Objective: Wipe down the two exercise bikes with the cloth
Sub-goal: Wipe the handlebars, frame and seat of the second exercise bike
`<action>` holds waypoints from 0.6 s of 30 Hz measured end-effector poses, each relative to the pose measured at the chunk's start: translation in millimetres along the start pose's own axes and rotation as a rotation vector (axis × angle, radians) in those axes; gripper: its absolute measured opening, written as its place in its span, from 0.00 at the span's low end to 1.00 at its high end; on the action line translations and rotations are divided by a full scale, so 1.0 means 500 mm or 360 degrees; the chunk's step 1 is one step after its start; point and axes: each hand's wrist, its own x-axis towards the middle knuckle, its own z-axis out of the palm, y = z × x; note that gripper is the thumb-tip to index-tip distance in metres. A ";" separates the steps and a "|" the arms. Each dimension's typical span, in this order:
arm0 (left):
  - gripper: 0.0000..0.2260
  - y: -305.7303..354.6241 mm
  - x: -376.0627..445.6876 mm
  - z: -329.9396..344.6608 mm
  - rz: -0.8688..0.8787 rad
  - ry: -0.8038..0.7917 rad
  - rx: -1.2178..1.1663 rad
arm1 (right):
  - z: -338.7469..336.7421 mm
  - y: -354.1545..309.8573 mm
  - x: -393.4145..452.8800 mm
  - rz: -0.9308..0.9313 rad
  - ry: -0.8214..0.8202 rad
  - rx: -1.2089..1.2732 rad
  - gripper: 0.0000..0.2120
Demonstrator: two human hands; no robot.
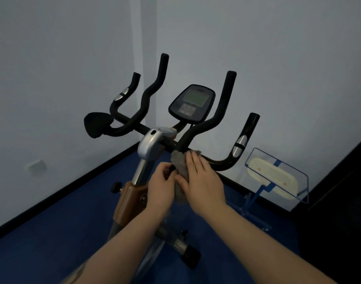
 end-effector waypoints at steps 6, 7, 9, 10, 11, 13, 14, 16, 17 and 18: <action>0.17 0.013 0.017 0.021 0.0040 0.0071 0.0349 | -0.024 0.046 0.008 0.0087 0.0103 0.1009 0.20; 0.20 0.020 0.017 0.026 0.0096 0.0103 0.0425 | -0.035 0.056 0.007 0.0161 0.0153 0.1159 0.20; 0.25 0.040 0.020 0.041 0.0190 0.0168 0.0531 | -0.060 0.082 0.032 0.0296 0.0335 0.1278 0.19; 0.24 0.053 0.024 0.051 0.0212 0.0174 0.0533 | -0.075 0.096 0.051 0.0336 0.0437 0.1256 0.17; 0.22 0.064 0.031 0.061 0.0215 0.0172 0.0519 | -0.092 0.109 0.071 0.0336 0.0528 0.1233 0.16; 0.15 0.081 0.049 0.081 0.0167 0.0222 0.0500 | -0.122 0.130 0.108 0.0273 0.0668 0.1233 0.13; 0.12 0.088 0.059 0.091 0.0107 0.0297 0.0473 | -0.132 0.142 0.125 0.0238 0.0711 0.1244 0.13; 0.09 0.096 0.073 0.101 -0.0054 0.0414 0.0423 | -0.132 0.162 0.143 0.0304 0.0880 0.1240 0.12; 0.08 0.096 0.074 0.105 -0.0103 0.0467 0.0448 | -0.127 0.169 0.150 0.0345 0.0928 0.1222 0.11; 0.08 0.094 0.073 0.111 -0.0103 0.0516 0.0541 | -0.117 0.171 0.154 0.0347 0.0873 0.1216 0.09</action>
